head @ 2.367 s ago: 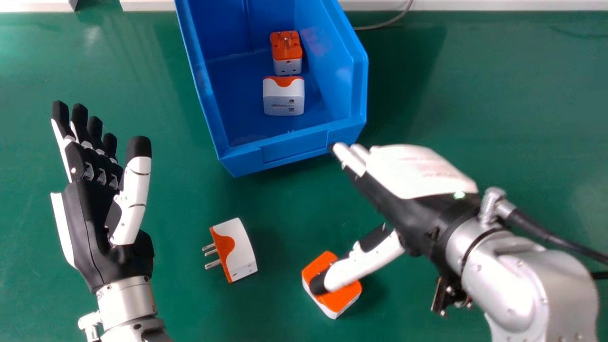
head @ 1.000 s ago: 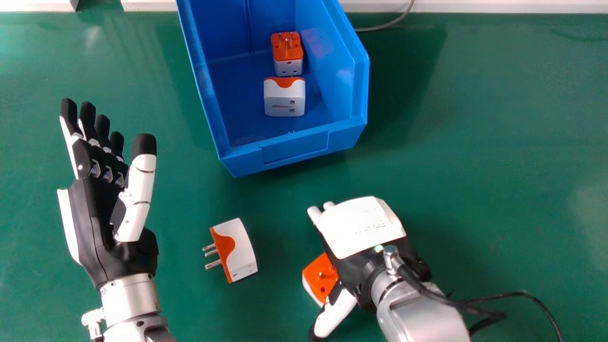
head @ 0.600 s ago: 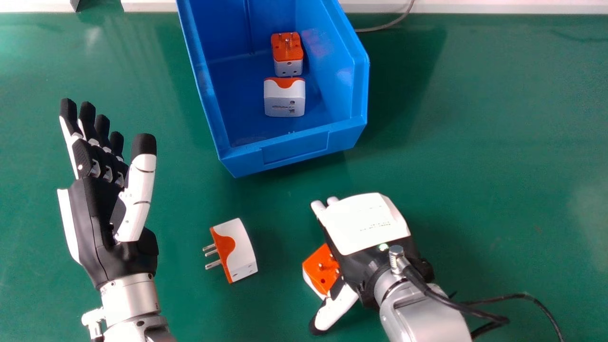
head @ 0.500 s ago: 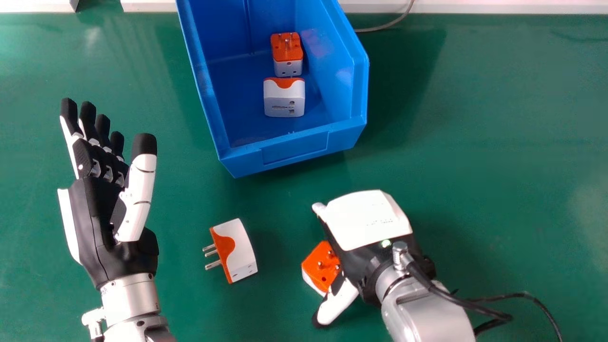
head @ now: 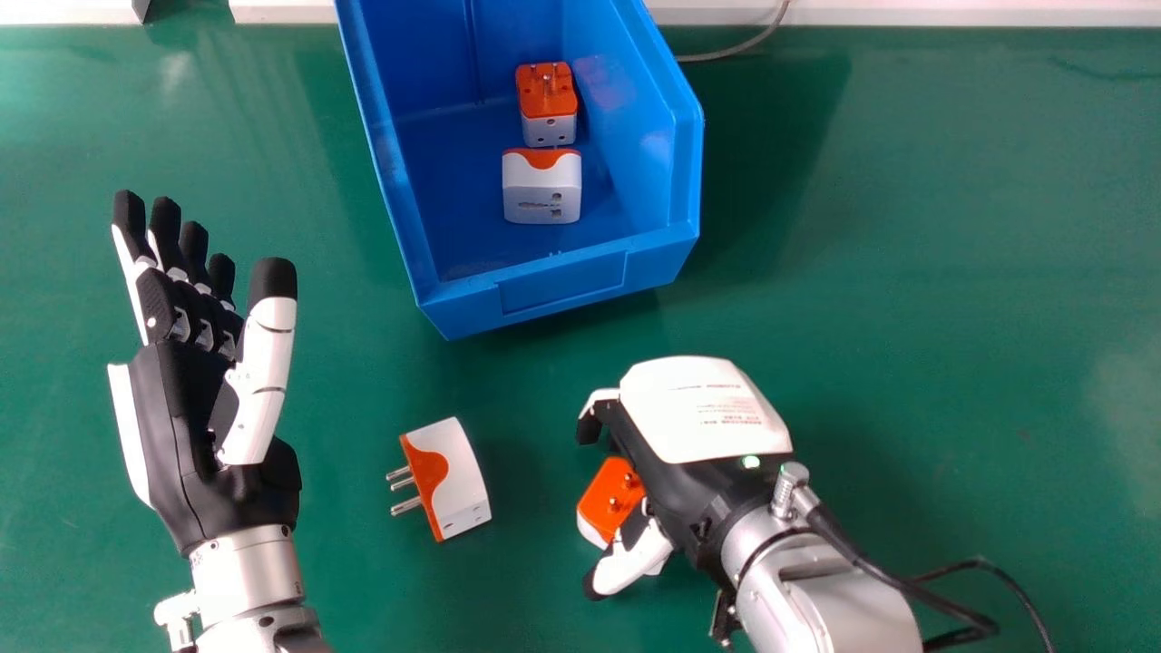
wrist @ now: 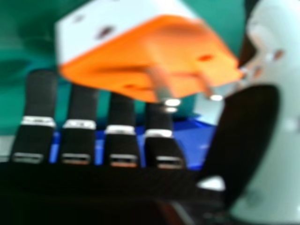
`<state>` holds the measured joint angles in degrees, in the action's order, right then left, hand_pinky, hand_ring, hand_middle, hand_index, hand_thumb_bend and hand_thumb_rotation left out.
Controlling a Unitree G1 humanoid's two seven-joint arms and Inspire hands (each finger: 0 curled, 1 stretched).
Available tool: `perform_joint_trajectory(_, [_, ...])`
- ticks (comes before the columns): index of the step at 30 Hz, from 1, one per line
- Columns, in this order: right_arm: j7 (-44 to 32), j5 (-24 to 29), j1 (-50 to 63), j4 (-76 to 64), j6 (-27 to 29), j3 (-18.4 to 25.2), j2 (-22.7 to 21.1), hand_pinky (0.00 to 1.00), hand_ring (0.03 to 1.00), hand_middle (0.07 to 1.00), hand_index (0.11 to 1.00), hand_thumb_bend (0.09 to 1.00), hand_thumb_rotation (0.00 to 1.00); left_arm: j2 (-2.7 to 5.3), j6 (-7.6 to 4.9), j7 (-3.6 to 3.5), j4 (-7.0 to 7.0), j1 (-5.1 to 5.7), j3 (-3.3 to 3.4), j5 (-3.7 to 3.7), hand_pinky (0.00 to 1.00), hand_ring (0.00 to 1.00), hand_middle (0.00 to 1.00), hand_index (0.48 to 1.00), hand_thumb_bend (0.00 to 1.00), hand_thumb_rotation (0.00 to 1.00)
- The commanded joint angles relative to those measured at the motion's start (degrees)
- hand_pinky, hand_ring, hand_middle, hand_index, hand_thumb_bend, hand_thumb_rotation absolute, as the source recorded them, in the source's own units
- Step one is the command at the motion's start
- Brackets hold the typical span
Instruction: Pick all objects and put in blue box
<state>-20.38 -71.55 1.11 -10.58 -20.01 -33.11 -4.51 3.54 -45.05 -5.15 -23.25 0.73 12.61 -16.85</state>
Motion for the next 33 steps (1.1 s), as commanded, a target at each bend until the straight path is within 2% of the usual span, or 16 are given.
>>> perform_joint_trajectory(1, [2.12, 0.92, -0.07, -0.79, 0.24, -0.26, 0.57, 0.41, 0.503, 0.592, 0.642, 0.656, 0.13, 1.08, -0.62, -0.23, 1.35, 0.32, -0.16, 0.26, 1.00, 1.00, 1.00, 1.000, 0.65, 0.42])
perform_joint_trajectory(5, [2.55, 1.52, -0.36, -0.89, 0.12, -0.75, 0.11, 0.41, 0.503, 0.592, 0.642, 0.656, 0.13, 1.15, -0.41, -0.31, 1.53, 0.44, -0.26, 0.05, 1.00, 1.00, 1.00, 1.000, 0.65, 0.42])
perform_joint_trajectory(7, [2.75, 1.60, -0.34, -1.00, -0.09, -0.92, 0.09, 0.39, 0.481, 0.560, 0.620, 0.628, 0.11, 1.19, -0.34, -0.04, 1.55, 0.46, -0.22, 0.27, 1.00, 1.00, 1.00, 1.000, 0.66, 0.42])
perform_joint_trajectory(12, [3.66, 2.45, -0.11, -1.49, 0.21, -0.92, -0.12, 0.39, 0.481, 0.560, 0.620, 0.628, 0.11, 1.15, -0.54, 0.09, 1.35, 0.32, -0.20, 0.60, 1.00, 1.00, 1.00, 1.000, 0.66, 0.42])
perform_joint_trajectory(19, [5.55, 4.91, 0.44, -2.31, 1.11, -0.62, -0.75, 0.37, 0.460, 0.548, 0.606, 0.604, 0.08, 1.28, -0.52, -0.02, 1.41, 0.34, -0.26, 0.38, 1.00, 1.00, 1.00, 1.000, 0.66, 0.42])
perform_joint_trajectory(21, [5.43, 4.80, 0.36, -2.35, 0.84, -0.76, -0.79, 0.37, 0.460, 0.548, 0.606, 0.604, 0.08, 1.31, -0.53, 0.12, 1.46, 0.38, -0.27, 0.54, 1.00, 1.00, 1.00, 1.000, 0.66, 0.42])
perform_joint_trajectory(24, [5.19, 4.62, 0.19, -2.43, 0.80, -1.02, -1.04, 0.36, 0.445, 0.542, 0.591, 0.585, 0.07, 1.35, -0.65, -0.05, 1.45, 0.38, -0.26, 0.29, 1.00, 1.00, 1.00, 1.000, 0.66, 0.42])
perform_joint_trajectory(28, [5.83, 5.39, 0.16, -2.34, 1.36, -1.01, -1.37, 0.36, 0.445, 0.542, 0.591, 0.585, 0.07, 1.35, -0.44, 0.35, 1.68, 0.52, -0.21, 0.63, 1.00, 1.00, 1.00, 1.000, 0.66, 0.42])
perform_joint_trajectory(33, [6.72, 6.79, 0.63, -3.08, 1.70, -0.92, -1.70, 0.35, 0.433, 0.535, 0.580, 0.570, 0.05, 1.45, -0.61, 0.06, 1.52, 0.59, -0.23, 0.18, 1.00, 1.00, 1.00, 1.000, 0.66, 0.42])
